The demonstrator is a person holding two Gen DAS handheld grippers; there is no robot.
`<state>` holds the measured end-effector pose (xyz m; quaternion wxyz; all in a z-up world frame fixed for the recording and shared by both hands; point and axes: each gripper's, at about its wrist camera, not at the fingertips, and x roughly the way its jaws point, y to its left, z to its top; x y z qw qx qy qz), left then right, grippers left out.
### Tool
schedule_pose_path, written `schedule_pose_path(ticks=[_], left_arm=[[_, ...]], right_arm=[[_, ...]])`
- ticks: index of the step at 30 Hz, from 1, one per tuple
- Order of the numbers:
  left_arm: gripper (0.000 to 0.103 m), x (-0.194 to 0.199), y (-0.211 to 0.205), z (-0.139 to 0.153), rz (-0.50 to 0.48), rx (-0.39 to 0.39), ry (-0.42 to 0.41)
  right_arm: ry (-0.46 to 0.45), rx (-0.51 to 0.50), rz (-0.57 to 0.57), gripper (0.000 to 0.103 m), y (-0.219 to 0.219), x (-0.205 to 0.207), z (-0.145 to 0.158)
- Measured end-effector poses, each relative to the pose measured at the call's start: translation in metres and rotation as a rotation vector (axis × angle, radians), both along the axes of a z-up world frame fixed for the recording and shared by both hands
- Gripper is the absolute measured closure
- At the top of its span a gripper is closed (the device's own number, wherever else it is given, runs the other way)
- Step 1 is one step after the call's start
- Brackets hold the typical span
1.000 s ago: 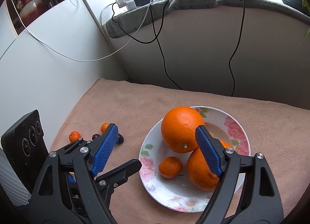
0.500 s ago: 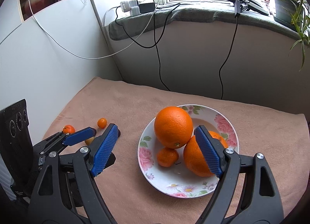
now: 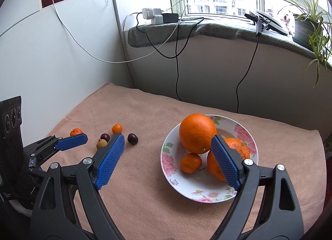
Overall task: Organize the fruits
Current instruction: 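Open the right gripper and move both tools back to the loose fruit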
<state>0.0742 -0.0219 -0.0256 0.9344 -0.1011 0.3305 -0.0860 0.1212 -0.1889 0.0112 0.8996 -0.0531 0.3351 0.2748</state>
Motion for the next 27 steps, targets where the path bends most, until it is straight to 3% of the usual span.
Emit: schedule_pose_path(ticks=[6,13,27], left_arm=[[0.023,-0.008,0.012,-0.002,0.041,0.02,0.001],[0.023,-0.021,0.032,-0.011,0.087,0.036,0.018],[0.023,-0.043,0.088,-0.035,0.193,0.028,0.066]], right_arm=[[-0.001,-0.022,-0.008,0.004,0.003,-0.008,-0.004],[-0.015,-0.028,0.009,0.003,0.011,-0.019,-0.01],[0.044,-0.012,0.138,0.003,0.048,-0.033,-0.035]])
